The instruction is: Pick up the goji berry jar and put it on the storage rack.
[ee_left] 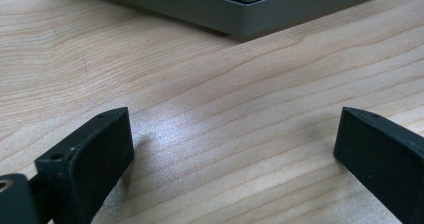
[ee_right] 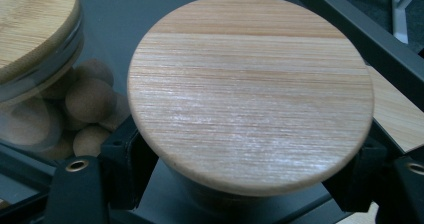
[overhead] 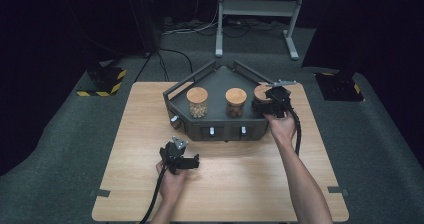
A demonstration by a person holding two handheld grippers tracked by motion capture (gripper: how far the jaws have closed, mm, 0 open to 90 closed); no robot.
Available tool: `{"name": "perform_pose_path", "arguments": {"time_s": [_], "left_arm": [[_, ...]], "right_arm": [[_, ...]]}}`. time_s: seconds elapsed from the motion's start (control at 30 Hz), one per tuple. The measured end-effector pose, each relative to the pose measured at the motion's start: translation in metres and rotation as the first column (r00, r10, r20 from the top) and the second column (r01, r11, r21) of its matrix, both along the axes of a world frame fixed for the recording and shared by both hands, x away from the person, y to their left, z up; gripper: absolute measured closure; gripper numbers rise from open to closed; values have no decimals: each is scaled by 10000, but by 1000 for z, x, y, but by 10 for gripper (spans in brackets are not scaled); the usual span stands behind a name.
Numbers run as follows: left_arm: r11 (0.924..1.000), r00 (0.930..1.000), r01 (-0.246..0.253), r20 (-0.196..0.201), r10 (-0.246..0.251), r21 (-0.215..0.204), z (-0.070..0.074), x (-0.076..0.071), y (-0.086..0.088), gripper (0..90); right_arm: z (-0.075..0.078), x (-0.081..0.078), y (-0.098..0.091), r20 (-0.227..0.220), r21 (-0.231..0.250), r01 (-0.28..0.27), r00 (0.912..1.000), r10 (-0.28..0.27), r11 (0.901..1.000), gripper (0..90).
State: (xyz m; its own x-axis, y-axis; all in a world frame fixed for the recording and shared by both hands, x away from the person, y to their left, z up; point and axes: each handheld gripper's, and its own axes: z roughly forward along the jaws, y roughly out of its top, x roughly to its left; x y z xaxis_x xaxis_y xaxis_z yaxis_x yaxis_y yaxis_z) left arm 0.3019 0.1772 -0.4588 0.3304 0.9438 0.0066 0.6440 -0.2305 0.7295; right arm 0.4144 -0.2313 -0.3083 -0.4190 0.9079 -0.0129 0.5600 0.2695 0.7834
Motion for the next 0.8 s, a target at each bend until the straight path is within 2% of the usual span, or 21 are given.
{"name": "perform_pose_path", "arguments": {"time_s": [0.27, 0.4, 0.5, 0.8], "left_arm": [[10000, 10000, -3, 1, 3, -6, 0, 0, 0, 25], [10000, 10000, -4, -1, 4, -8, 0, 0, 0, 25], [10000, 10000, -3, -3, 3, -11, 0, 0, 0, 25], [10000, 10000, 6, 0, -6, -1, 0, 0, 0, 25]], "right_arm": [[0, -2, 0, 57, -4, 19, 10000, -19, 10000, 236], [0, -4, 0, 173, 54, 192, 9997, -193, 9998, 153], [0, -2, -7, 20, 418, 68, 10000, -69, 9991, 94], [0, -4, -11, 83, 536, -91, 9999, 87, 9985, 49]]}}
